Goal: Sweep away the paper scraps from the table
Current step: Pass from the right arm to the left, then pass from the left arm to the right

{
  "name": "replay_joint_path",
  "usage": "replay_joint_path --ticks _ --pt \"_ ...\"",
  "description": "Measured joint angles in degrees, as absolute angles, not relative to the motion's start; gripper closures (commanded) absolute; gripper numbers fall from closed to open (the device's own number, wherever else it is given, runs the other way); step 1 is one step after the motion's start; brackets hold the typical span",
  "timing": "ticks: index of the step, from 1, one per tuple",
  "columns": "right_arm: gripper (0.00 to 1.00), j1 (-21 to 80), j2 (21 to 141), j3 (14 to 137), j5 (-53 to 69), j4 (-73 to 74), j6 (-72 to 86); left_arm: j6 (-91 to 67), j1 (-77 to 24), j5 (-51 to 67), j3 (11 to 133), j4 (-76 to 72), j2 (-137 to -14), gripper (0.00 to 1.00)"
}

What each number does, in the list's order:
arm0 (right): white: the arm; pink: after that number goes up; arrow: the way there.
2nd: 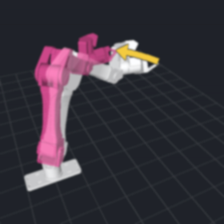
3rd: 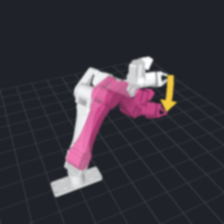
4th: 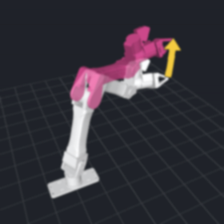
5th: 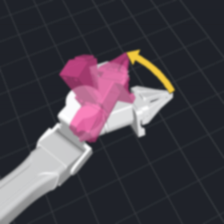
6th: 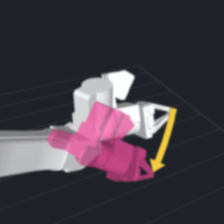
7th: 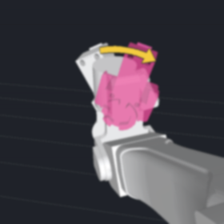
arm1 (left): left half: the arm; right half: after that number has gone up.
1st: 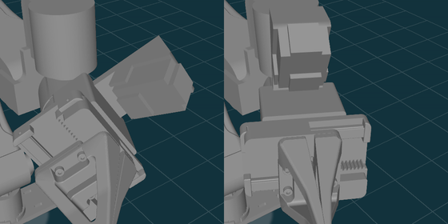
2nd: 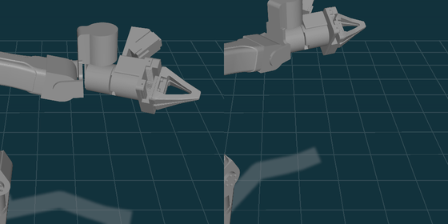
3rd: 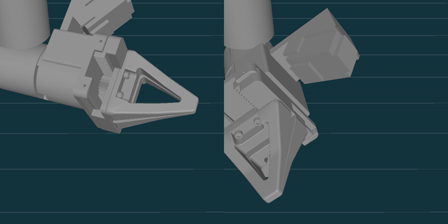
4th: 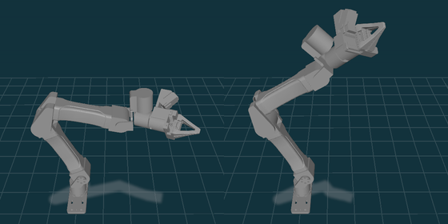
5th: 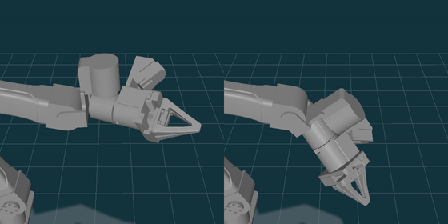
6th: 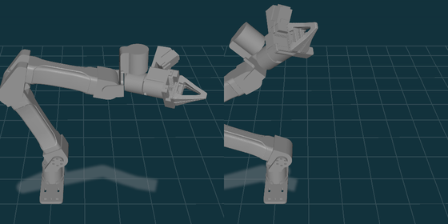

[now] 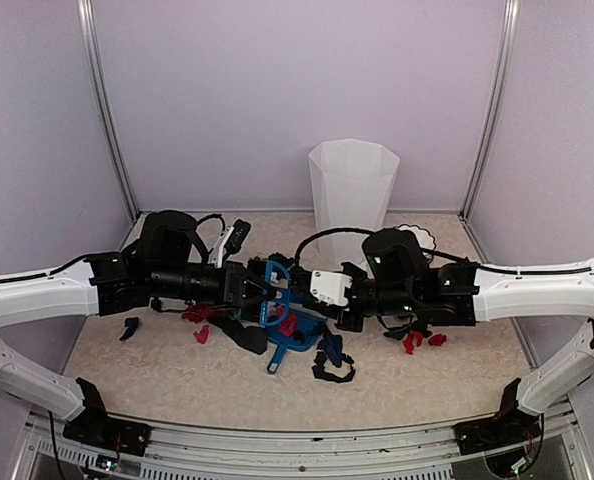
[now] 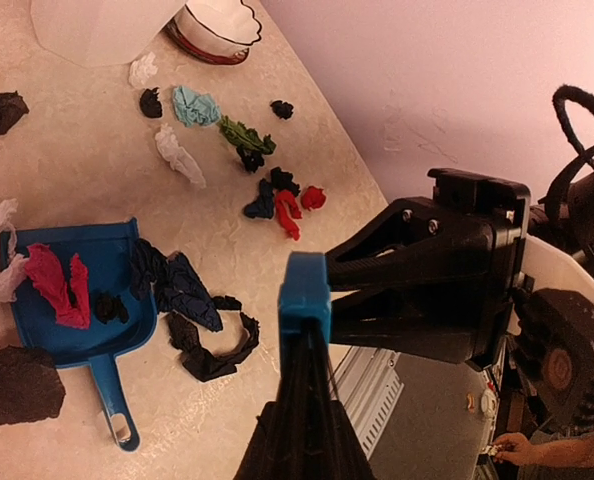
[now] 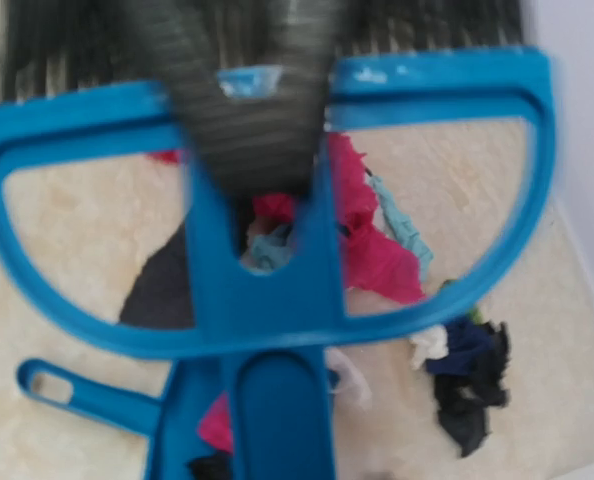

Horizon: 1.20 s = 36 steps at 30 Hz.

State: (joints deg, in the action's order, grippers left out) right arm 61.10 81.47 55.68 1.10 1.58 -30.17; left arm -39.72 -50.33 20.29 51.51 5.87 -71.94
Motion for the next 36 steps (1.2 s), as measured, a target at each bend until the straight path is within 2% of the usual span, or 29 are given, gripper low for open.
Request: replay_joint_path --ticks 4,9,18,24,30,36 --pt "0.39 61.1 80.2 55.7 0.1 1.5 -27.2 -39.3 -50.3 20.2 51.1 5.3 -70.3 1.00" --pt "0.30 60.2 76.7 54.1 -0.1 -0.1 -20.7 -38.7 -50.1 18.7 49.5 4.8 -67.0 1.00" --pt "0.21 57.7 72.6 48.0 1.7 -7.3 -3.9 -37.7 -46.5 15.7 45.6 3.4 -62.8 1.00" --pt "0.14 51.8 70.0 44.1 7.4 -12.1 8.5 -35.9 -46.0 14.1 45.5 2.1 -58.7 1.00" --pt "0.12 49.5 68.8 41.7 11.9 -16.3 16.5 -33.8 -46.0 14.3 44.9 -0.8 -56.7 1.00" --pt "0.05 49.3 65.9 39.2 16.3 -21.5 21.7 -32.7 -46.0 16.8 44.6 -4.9 -57.1 1.00"
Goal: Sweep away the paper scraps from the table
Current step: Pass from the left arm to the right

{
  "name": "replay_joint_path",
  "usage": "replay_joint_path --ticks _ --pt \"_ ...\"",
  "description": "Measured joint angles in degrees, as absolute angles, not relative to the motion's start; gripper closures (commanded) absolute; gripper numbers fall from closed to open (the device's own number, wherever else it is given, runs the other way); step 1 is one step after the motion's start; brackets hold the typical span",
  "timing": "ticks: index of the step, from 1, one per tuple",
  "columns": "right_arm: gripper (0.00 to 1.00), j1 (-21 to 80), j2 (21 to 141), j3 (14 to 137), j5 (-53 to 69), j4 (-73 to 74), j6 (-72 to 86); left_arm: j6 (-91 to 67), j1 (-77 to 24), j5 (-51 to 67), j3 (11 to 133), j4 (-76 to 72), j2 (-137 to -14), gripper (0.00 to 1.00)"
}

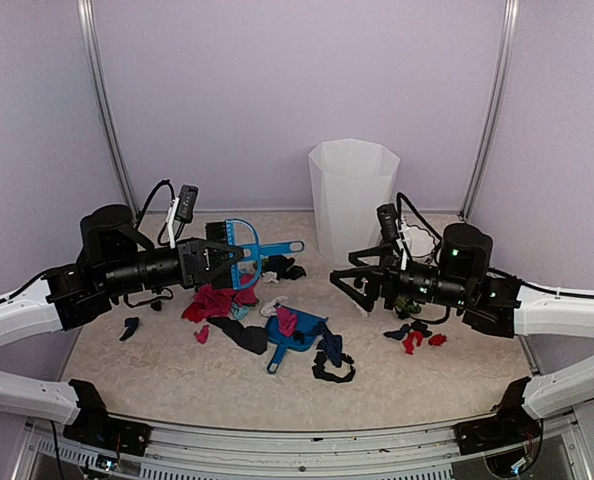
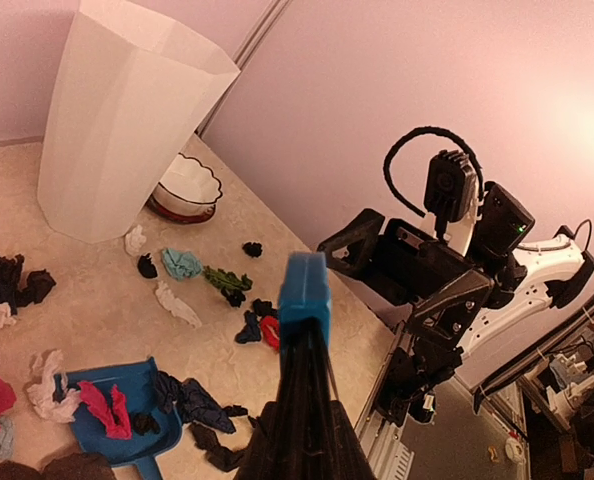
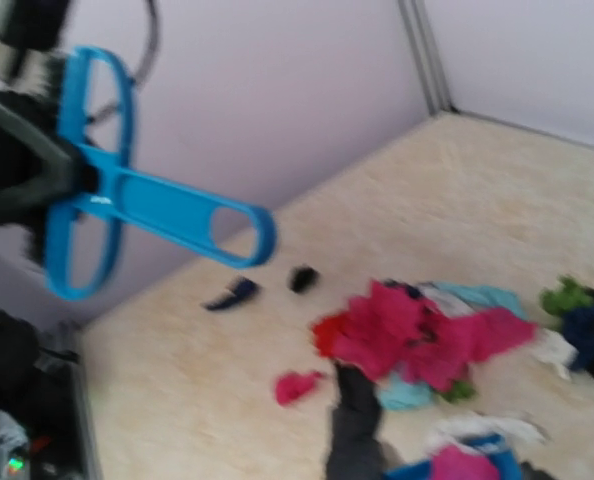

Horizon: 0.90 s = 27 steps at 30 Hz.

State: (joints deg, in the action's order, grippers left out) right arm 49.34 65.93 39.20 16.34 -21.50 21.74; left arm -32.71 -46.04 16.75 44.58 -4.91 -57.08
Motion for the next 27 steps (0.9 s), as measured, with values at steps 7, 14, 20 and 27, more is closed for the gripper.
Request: replay_joint_path --ticks 7,14,20,27 --pt "0.05 49.1 63.6 38.7 21.0 -27.0 25.7 -32.7 -47.4 19.5 42.1 -11.0 -56.9 1.00" --pt "0.04 49.0 63.7 38.8 25.6 -32.0 30.2 -32.8 -48.3 22.3 39.8 -16.8 -56.0 1.00" --pt "0.11 48.9 67.9 41.1 31.3 -39.6 36.0 -32.9 -49.0 24.9 39.7 -22.3 -56.7 1.00" --pt "0.18 49.8 75.4 44.1 35.7 -45.9 41.7 -33.1 -49.9 25.3 39.8 -25.6 -59.5 1.00"
